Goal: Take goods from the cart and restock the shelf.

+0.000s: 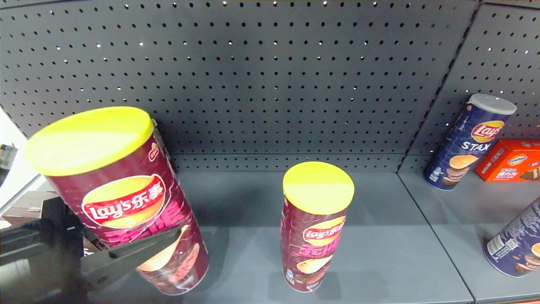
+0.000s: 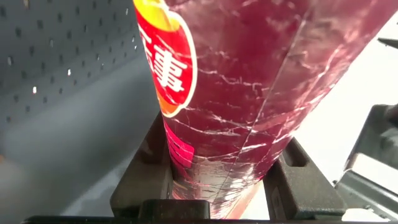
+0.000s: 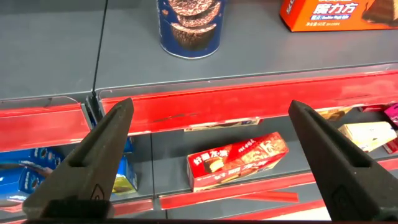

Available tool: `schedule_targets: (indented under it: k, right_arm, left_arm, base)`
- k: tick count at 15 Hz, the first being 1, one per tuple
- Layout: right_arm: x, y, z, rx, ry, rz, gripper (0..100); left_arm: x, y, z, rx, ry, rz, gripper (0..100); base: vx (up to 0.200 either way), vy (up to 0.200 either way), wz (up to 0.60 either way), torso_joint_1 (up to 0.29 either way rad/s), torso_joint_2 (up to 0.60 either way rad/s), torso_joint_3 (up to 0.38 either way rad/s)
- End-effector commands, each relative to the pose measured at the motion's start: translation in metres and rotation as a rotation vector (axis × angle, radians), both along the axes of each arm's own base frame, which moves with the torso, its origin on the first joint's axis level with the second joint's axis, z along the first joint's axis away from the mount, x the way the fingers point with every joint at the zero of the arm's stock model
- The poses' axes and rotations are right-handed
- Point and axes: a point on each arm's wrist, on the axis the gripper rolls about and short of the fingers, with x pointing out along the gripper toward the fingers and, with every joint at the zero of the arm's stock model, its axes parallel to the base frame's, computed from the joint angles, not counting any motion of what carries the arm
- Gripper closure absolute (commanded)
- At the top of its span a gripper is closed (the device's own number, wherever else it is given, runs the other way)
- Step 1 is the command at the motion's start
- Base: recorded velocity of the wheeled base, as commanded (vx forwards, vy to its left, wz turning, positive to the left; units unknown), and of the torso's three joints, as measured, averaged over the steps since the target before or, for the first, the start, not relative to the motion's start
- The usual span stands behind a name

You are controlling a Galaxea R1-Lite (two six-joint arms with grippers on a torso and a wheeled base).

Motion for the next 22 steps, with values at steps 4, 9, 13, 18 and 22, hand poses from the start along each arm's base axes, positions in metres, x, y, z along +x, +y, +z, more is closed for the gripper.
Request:
schedule_targets:
  k: [4, 9, 13, 18, 22]
  right_arm:
    - [0.000, 0.000, 0.000, 0.000, 0.002, 0.000, 0]
    - [0.000, 0.000, 0.000, 0.000, 0.002, 0.000, 0]
    - [0.000, 0.000, 0.000, 0.000, 0.002, 0.000, 0]
    - [0.000, 0.000, 0.000, 0.000, 0.002, 0.000, 0]
    - [0.000, 0.000, 0.000, 0.000, 0.002, 0.000, 0]
  left_arm:
    - [0.029, -0.017, 0.030, 0.030, 0.072, -0.038, 100]
    - [0.054, -0.031, 0.021, 0.048, 0.096, -0.078, 100]
    - [0.095, -0.041, 0.009, 0.060, 0.137, -0.088, 100]
    - [0.133, -0.060, -0.003, 0.037, 0.071, -0.113, 100]
    - [0.160, -0.073, -0.006, 0.036, 0.058, -0.122, 100]
  base:
    - [0.000, 0.000, 0.00, 0.000, 0.00, 0.000]
    - [0.000, 0.000, 0.00, 0.000, 0.00, 0.000]
    - [0.000, 0.000, 0.00, 0.000, 0.00, 0.000]
    - [0.000, 0.000, 0.00, 0.000, 0.00, 0.000]
    - [0.000, 0.000, 0.00, 0.000, 0.00, 0.000]
